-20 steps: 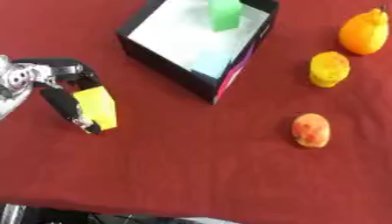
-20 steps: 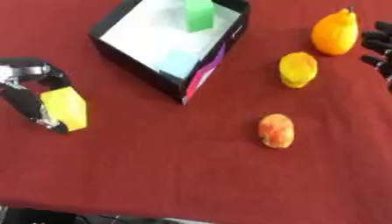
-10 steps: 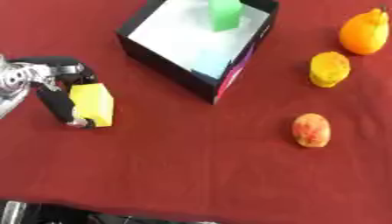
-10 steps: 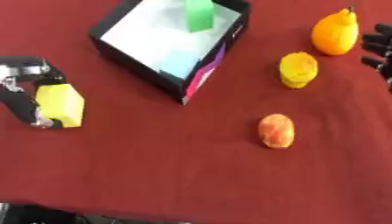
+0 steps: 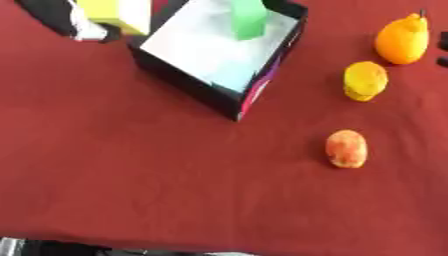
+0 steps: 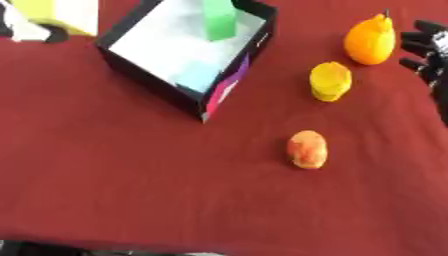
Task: Pick up objects on the table and place them in the box.
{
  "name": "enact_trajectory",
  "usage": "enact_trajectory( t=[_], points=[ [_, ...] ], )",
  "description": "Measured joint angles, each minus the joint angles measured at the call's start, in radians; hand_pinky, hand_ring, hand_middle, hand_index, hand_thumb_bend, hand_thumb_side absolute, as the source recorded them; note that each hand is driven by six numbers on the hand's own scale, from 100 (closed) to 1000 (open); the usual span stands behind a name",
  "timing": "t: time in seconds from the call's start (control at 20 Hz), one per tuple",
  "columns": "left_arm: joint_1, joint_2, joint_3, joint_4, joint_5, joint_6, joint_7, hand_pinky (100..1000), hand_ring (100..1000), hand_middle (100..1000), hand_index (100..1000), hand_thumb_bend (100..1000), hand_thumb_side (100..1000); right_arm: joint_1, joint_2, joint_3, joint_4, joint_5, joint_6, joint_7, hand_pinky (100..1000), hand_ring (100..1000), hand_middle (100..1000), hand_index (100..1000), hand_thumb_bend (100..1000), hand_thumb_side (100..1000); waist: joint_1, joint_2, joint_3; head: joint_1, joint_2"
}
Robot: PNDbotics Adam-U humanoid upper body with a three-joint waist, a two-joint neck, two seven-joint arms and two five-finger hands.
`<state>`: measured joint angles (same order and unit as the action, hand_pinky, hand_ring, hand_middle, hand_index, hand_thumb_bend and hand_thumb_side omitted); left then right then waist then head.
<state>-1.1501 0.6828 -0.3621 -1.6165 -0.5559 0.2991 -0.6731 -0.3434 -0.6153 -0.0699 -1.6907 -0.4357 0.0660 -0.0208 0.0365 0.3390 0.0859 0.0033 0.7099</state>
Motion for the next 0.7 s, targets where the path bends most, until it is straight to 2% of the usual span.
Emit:
enact_trajectory(
  t=[0.1,0.2,0.4,0.45,0.5,0.55,0.6,0.65,0.7],
  points=[
    [-0.052,-0.108,-0.008,0.158,-0.057,-0.035,-0.005,655,563,448,524,262,100,-0.011,-0.003,0.004,-0.002,-0.01,-0.001,0.004,913,928,819,906,100,719,-0.002,0.0,-0.013,0.009,-0.001],
    [-0.08,-0.196,-0.007,0.307,-0.12,-0.075,0.006,668,580,464,543,320,100,-0.02,-0.005,0.005,-0.004,-0.016,-0.001,0.007,913,928,818,906,100,716,-0.002,0.0,-0.022,0.017,-0.001],
    [-0.107,-0.311,0.018,0.545,-0.26,-0.151,0.062,688,603,485,570,399,100,-0.027,-0.005,0.01,-0.007,-0.026,0.0,0.009,913,928,818,905,100,720,-0.002,0.0,-0.03,0.031,-0.008],
    [-0.11,-0.328,0.029,0.587,-0.293,-0.166,0.081,734,658,537,643,470,100,-0.027,-0.005,0.011,-0.008,-0.027,0.001,0.01,913,927,818,905,100,721,-0.002,0.0,-0.03,0.033,-0.009],
    [-0.11,-0.343,0.04,0.622,-0.321,-0.177,0.1,742,670,547,656,484,100,-0.027,-0.005,0.011,-0.008,-0.027,0.002,0.011,913,927,818,905,100,721,-0.002,0.0,-0.031,0.035,-0.009],
    [-0.11,-0.353,0.051,0.651,-0.346,-0.186,0.12,817,763,644,773,644,152,-0.028,-0.005,0.012,-0.009,-0.027,0.003,0.012,913,927,817,905,100,722,-0.002,0.0,-0.031,0.037,-0.009],
    [-0.11,-0.36,0.061,0.672,-0.366,-0.195,0.137,834,781,668,797,691,180,-0.028,-0.005,0.013,-0.009,-0.027,0.004,0.013,913,927,817,905,100,723,-0.002,0.0,-0.031,0.038,-0.009],
    [-0.11,-0.365,0.071,0.687,-0.382,-0.204,0.151,875,818,714,838,826,314,-0.028,-0.005,0.013,-0.009,-0.027,0.004,0.013,913,927,818,905,100,727,-0.002,0.0,-0.031,0.039,-0.009],
    [-0.11,-0.366,0.078,0.696,-0.396,-0.214,0.162,880,821,718,842,840,325,-0.028,-0.005,0.014,-0.009,-0.027,0.004,0.013,913,927,818,905,100,727,-0.002,0.0,-0.031,0.039,-0.009]
  ],
)
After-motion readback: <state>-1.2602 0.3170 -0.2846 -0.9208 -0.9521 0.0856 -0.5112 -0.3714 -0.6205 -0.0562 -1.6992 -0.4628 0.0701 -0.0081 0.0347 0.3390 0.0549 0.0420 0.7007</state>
